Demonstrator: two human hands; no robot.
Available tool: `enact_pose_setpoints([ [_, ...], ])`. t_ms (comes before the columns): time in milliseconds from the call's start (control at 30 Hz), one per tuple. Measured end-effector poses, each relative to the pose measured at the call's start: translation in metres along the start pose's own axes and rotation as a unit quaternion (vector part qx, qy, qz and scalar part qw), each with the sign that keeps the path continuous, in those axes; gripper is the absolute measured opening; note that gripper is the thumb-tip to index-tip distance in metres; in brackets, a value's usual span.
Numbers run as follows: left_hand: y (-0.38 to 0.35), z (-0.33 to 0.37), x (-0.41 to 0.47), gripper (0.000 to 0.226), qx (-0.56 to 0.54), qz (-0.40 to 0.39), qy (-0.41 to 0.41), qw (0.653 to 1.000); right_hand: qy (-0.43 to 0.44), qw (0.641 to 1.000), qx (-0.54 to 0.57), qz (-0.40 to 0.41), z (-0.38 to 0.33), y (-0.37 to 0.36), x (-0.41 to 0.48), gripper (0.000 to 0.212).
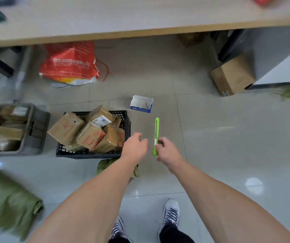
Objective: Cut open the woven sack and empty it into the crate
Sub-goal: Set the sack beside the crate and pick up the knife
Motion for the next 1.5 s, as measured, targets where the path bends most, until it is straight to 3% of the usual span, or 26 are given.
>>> enact_pose_setpoints([
  [333, 0.103, 0.113, -0.13, 0.048, -0.048, 0.105, -0.054, 0.992, 0.089, 0.995, -0.052, -0.002, -0.154, 0.113, -0.089, 0.01],
  [600, 0.148, 0.143, -0.148, 0.059, -0.083, 0.144, -0.079, 0.983, 0.139, 0.985, -0.104, 0.008, -0.223, 0.146, -0.088, 0.021],
  [1067, 0.289, 0.169, -0.072, 0.062, 0.029, 0.243, -0.119, 0.962, 0.157, 0.967, -0.19, 0.059, -0.361, 0.112, 0.003, 0.022],
  [1500, 0.356, 0.237, 0.045, 0.063, 0.103, 0.279, -0.069, 0.952, 0.15, 0.963, -0.221, 0.046, -0.441, 0.081, 0.146, 0.017],
])
Point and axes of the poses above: each hand's wrist, its own x-axis towards the middle knuckle, its own y-axis out of the back of the hand, z = x × y, the point moved 4 cm from there along x, towards the middle knuckle, and after that the axes turned 8 degrees about y, right-handed, at the moved point
